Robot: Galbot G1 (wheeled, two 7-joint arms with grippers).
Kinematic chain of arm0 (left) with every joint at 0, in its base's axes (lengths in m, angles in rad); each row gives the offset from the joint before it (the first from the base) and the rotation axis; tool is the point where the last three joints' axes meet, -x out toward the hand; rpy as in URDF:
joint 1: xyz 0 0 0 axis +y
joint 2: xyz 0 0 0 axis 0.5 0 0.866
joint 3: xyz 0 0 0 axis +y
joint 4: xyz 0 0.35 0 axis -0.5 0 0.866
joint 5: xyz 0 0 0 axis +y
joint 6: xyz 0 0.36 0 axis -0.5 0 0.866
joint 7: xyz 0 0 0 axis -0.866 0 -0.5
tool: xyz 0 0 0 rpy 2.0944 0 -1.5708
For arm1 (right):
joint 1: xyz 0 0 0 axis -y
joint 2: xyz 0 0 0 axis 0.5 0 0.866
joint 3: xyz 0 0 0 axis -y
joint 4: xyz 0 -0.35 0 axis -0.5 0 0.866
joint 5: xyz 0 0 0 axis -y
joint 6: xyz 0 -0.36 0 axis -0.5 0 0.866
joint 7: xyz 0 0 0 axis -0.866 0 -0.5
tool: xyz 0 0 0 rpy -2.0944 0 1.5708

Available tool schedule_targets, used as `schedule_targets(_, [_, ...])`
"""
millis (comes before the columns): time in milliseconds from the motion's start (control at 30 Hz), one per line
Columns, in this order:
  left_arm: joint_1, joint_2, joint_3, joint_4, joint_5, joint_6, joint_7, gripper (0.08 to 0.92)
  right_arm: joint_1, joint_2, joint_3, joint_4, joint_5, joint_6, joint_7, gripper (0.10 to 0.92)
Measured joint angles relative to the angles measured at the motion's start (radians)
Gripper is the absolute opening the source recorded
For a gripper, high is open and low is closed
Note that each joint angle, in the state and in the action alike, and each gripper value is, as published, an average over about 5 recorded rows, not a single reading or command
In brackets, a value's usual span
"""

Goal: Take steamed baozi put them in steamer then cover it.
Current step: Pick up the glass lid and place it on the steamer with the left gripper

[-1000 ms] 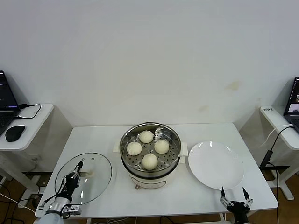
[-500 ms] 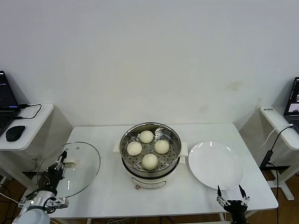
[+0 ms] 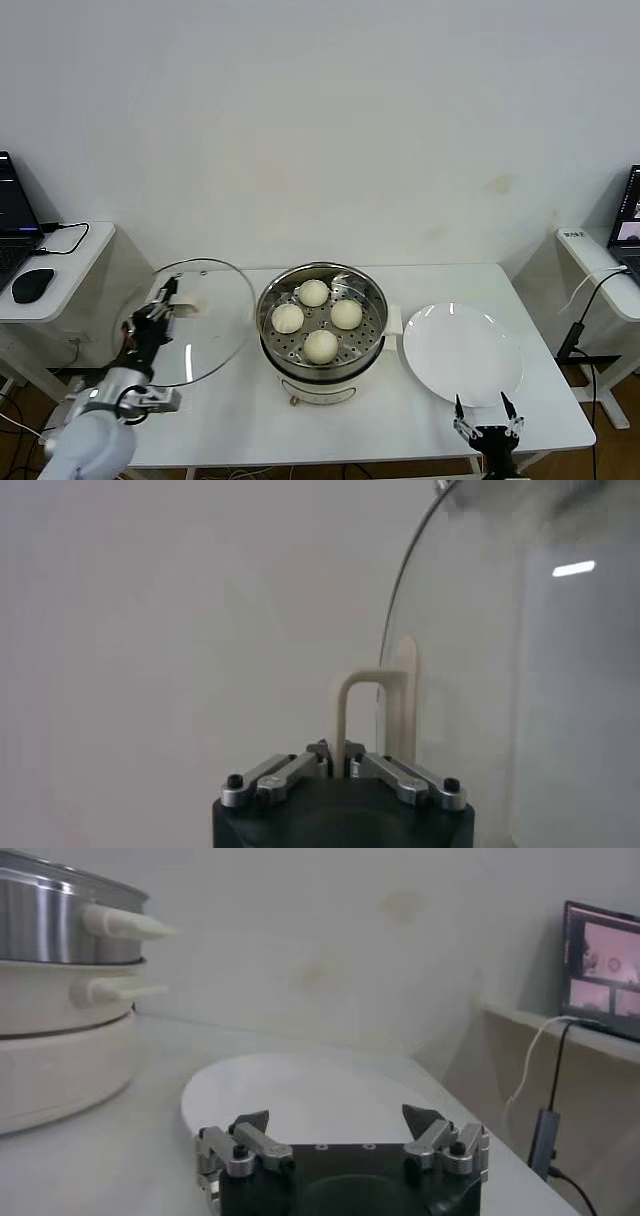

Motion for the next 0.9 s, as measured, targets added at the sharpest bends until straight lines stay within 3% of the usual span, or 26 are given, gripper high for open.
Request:
schedule_targets(300, [-0.179,-0.03,0.23,0.019,0.043,0.115,0.068,0.145,0.004,0.018,-0.03,-0.012,-0.073,0.0,0.036,0.823])
schedule_targets(900, [-0.428,-0.202,0.508,0.09,0.275,0.293,0.255,0.145,0.02,0.028,-0.071,-0.042,-0.161,-0.008,0.073,0.823])
